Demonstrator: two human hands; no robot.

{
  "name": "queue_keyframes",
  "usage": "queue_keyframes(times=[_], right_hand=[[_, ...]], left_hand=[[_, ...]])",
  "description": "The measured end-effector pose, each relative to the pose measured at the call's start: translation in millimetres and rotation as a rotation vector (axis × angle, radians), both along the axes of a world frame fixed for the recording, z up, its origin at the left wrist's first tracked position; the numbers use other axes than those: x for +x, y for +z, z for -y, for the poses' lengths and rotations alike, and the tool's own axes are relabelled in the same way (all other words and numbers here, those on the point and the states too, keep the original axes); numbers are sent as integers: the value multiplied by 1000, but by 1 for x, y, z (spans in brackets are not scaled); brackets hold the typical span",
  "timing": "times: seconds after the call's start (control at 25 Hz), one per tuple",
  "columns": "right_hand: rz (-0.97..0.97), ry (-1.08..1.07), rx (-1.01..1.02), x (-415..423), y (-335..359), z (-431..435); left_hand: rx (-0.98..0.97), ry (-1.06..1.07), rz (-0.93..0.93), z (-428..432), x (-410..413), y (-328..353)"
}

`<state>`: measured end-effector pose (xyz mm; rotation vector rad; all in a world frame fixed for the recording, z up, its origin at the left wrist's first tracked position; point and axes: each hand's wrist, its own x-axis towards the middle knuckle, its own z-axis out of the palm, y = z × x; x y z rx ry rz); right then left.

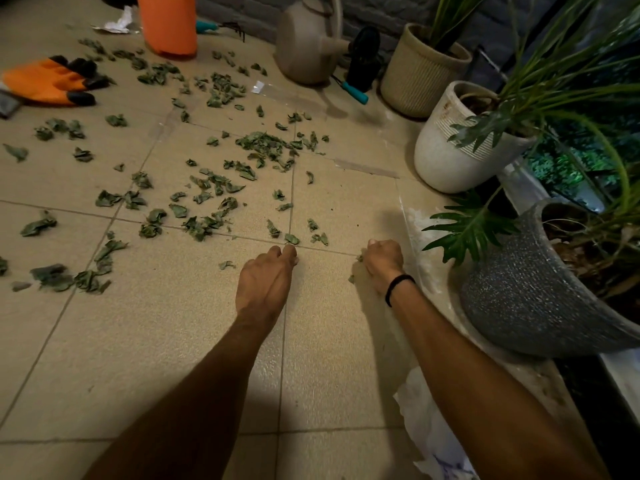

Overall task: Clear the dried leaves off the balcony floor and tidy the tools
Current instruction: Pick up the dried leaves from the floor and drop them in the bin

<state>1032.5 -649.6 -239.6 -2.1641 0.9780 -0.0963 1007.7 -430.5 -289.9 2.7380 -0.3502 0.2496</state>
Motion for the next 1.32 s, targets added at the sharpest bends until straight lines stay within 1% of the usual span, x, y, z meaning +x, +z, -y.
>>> queue_keyframes(times=[0.08,0.16,0.24,0.28,0.32,0.36,0.44,0.48,0.52,0.56,0.6,0.64,0.76,0.8,0.88,0.96,1.0,1.04,1.12,1.16,1.2,1.24,1.28,1.32], right_hand=[[4,36,-69,-18,0,-17],[59,119,-164,-42,-7,-39],[84,267,-359,-63,-19,-63],[60,345,-466,-69,-28,-68],[64,367,-495,-72,-33,-69],[70,367,-512,-71,-34,-66],[137,160,-290,-61,-22,-53],[187,17,-164,-57,-19,-40],[214,-83,-93,-54,-16,-28],[209,-114,-60,-52,-11,-22],[197,-90,-45,-51,-6,-18],[207,-30,-78,-49,-4,-17],[123,221,-342,-48,-21,-14],[107,256,-394,-48,-24,-15],[132,293,-369,-47,-23,-19],[147,226,-265,-45,-14,-23],[153,139,-180,-42,-8,-27],[190,1,-19,-39,-2,-32],[286,-257,494,-37,8,-49],[329,-336,764,-39,14,-59],[351,-384,987,-41,21,-69],[352,-403,1145,-44,26,-79],[350,-405,1257,-44,30,-88],[342,-386,1337,-46,36,-100]], left_hand=[[-34,21,-11,1,0,0],[-49,43,-19,2,0,-1],[-82,58,-18,3,0,-1],[-102,65,-27,3,0,0],[-120,72,-36,3,-1,0],[-137,75,-37,2,-1,0],[-168,65,-32,0,-3,-1],[-175,61,-30,0,-3,-1],[-176,58,-29,-1,-3,-1],[-174,58,-29,-1,-3,-1],[-169,60,-28,-1,-2,-1],[-168,62,-25,0,-2,-1],[-168,63,-27,1,-2,-2],[-170,69,-28,1,-2,-2],[-189,84,-25,2,0,-2],[-217,87,-34,2,0,-2],[-226,90,-39,2,-1,-3],[-232,91,-50,1,-1,-4],[-259,79,-89,-2,1,-2],[-289,66,-128,-4,3,1],[-344,65,-187,-6,4,8],[-442,89,-267,-9,6,15],[-599,147,-344,-14,4,21],[-800,218,-404,-21,1,26]])
